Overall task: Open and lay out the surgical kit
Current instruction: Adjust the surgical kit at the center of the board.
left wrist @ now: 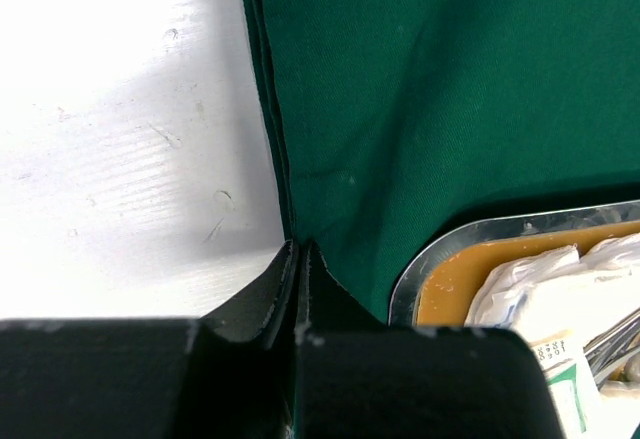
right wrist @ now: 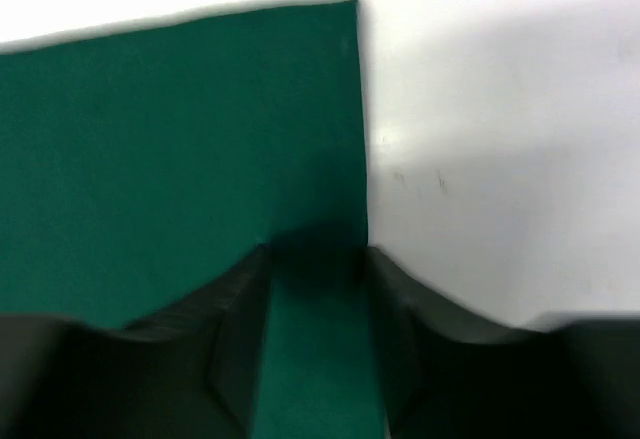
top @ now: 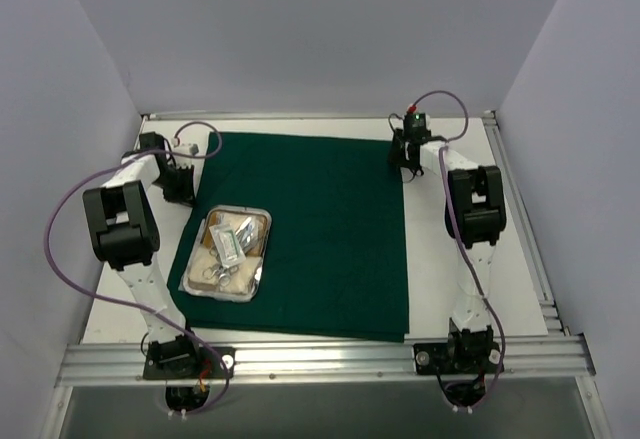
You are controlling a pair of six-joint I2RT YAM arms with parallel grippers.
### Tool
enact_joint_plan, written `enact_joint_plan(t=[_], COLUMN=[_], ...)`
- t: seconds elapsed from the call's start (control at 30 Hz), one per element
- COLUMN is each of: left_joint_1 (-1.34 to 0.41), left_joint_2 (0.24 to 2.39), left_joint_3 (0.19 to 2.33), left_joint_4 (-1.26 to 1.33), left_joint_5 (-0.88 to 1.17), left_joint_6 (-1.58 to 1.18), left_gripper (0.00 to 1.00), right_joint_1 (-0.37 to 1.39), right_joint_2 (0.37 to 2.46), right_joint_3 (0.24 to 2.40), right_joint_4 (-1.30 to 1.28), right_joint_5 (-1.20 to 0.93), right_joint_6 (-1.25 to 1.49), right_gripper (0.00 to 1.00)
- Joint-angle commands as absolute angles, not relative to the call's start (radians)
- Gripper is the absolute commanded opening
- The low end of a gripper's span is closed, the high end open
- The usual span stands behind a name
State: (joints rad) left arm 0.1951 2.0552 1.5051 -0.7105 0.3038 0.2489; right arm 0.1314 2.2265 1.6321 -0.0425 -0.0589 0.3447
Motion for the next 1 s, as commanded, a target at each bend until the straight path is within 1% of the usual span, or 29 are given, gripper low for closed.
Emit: enact_joint_plan(t=[0.0,0.03,0.13,0.27,0.43,0.5,0.53,0.57,0.6,0.63,0.67,0.7,0.8,0.83,0.87,0.9,0.97], left_joint_1=[0.207,0.207,0.207,0.204,0.199,0.202,0.204,0.213,0.219,0.225,0.239,0.245,0.249,0.247,0.245,0.242,0.238], left_joint_2=[2.014,2.025,2.036,2.026,2.023,2.016,2.008,1.999,1.976,1.962,1.948,1.918,1.846,1.829,1.812,1.783,1.763], left_joint_3=[1.505,1.517,1.532,1.526,1.537,1.551,1.554,1.555,1.555,1.555,1.555,1.555,1.545,1.531,1.523,1.513,1.473], left_joint_4=[-0.706,-0.716,-0.727,-0.724,-0.715,-0.722,-0.727,-0.730,-0.732,-0.733,-0.733,-0.739,-0.759,-0.770,-0.781,-0.807,-0.827], left_joint_5=[0.318,0.322,0.348,0.377,0.364,0.356,0.351,0.348,0.342,0.331,0.327,0.324,0.342,0.359,0.397,0.411,0.440], left_joint_6=[0.267,0.265,0.259,0.252,0.249,0.247,0.248,0.252,0.253,0.256,0.259,0.262,0.275,0.287,0.294,0.302,0.324], left_gripper=[0.04,0.04,0.04,0.04,0.04,0.05,0.08,0.15,0.19,0.24,0.29,0.36,0.44,0.46,0.47,0.48,0.49], right_joint_1=[0.156,0.155,0.132,0.104,0.089,0.090,0.091,0.091,0.091,0.091,0.094,0.098,0.110,0.130,0.147,0.169,0.267], right_joint_2=[2.328,2.332,2.341,2.364,2.408,2.408,2.405,2.396,2.392,2.384,2.367,2.355,2.258,2.222,2.138,2.093,1.954], right_joint_3=[1.650,1.652,1.673,1.745,1.897,1.908,1.902,1.899,1.896,1.894,1.893,1.890,1.833,1.809,1.751,1.715,1.626], right_joint_4=[-0.135,-0.127,-0.088,-0.054,-0.064,-0.060,-0.057,-0.055,-0.060,-0.066,-0.092,-0.107,-0.133,-0.133,-0.133,-0.129,-0.088], right_joint_5=[-0.101,-0.115,-0.158,-0.137,-0.098,-0.103,-0.104,-0.109,-0.109,-0.110,-0.109,-0.088,-0.005,0.039,0.081,0.169,0.224], right_joint_6=[0.336,0.340,0.371,0.403,0.425,0.436,0.445,0.448,0.448,0.443,0.436,0.428,0.410,0.405,0.399,0.396,0.400], right_gripper=[0.33,0.19,0.00,0.00,0.00,0.00,0.00,0.00,0.00,0.06,0.14,0.31,0.45,0.47,0.48,0.51,0.53])
